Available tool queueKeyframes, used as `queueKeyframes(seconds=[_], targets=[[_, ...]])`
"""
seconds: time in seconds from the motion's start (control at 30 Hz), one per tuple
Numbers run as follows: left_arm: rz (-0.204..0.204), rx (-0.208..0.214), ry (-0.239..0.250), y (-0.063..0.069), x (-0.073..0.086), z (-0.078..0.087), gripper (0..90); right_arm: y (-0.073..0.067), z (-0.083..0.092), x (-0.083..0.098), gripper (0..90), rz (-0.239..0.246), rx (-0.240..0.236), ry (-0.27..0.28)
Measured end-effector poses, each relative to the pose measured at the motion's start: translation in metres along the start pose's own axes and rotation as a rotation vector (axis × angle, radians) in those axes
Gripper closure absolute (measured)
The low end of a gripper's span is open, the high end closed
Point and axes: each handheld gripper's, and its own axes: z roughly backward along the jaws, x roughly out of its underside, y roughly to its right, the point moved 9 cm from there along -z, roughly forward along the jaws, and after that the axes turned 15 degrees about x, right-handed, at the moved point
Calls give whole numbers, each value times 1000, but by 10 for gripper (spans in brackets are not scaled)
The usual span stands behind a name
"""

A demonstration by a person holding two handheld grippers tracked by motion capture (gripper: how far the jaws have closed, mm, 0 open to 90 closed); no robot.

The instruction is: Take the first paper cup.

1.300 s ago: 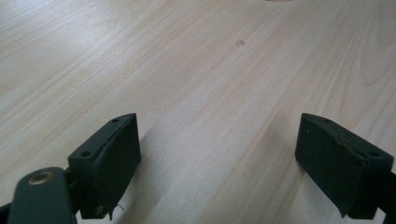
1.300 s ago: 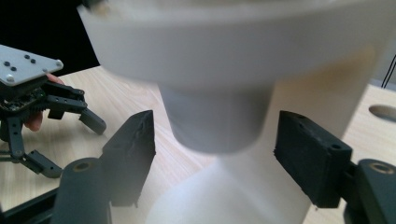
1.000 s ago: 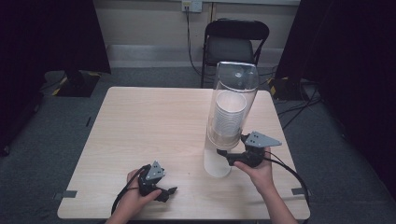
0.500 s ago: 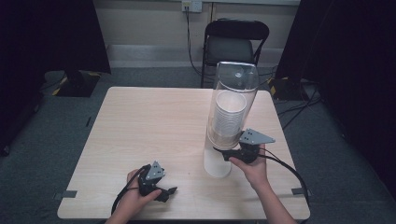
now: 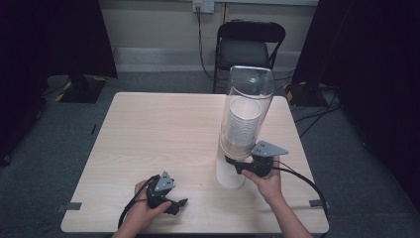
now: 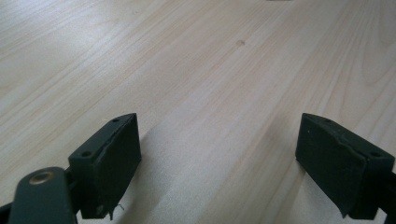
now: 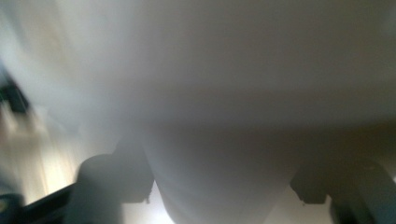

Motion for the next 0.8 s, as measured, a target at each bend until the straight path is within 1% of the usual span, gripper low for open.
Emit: queueKeyframes(seconds=[0.03,0.07,0.1,0.13,0.17,0.2,0.23,0.27,0.3,0.33,0.37,0.4,0.47,0.5,0.53,0.57,0.63,0.67,0.73,0.8], targets=[[2,-2,4,0,0,0,136,2,-1,16,377,8,12,-31],[-1,-1,-1,0,0,0,135,2,-2,30,374,29,10,-86],[0,1,0,0,0,0,134,4,1,33,371,69,12,-109],[2,1,-2,0,0,0,133,7,3,28,369,66,16,-94],[1,2,-2,0,0,0,132,9,6,25,367,76,9,-99],[1,0,-2,0,0,0,132,10,6,27,364,72,7,-113],[2,1,-1,0,0,0,132,11,7,33,361,75,3,-133],[2,1,-1,0,0,0,131,11,7,39,359,80,-14,-148],[0,1,-2,0,0,0,131,13,8,49,359,81,-13,-168],[0,1,-2,0,0,0,132,13,8,49,359,81,-13,-168],[-2,0,-3,0,0,0,131,16,9,60,356,59,-28,-190],[-3,-1,-5,0,0,0,131,20,11,60,354,67,-16,-192],[-1,0,-3,0,0,0,131,25,16,57,351,48,-8,-177],[2,1,-2,0,0,0,131,29,19,56,349,50,2,-176],[2,1,-2,0,0,0,131,29,19,56,349,50,2,-176],[2,1,-1,0,0,0,131,34,23,59,347,56,13,-182],[2,0,-2,0,0,0,131,35,28,63,344,42,10,-187],[2,0,-2,0,0,0,132,36,30,65,344,43,15,-191],[1,0,-2,0,0,0,132,34,34,70,341,51,6,-201],[2,0,-1,0,0,0,131,31,38,72,340,46,-5,-198]])
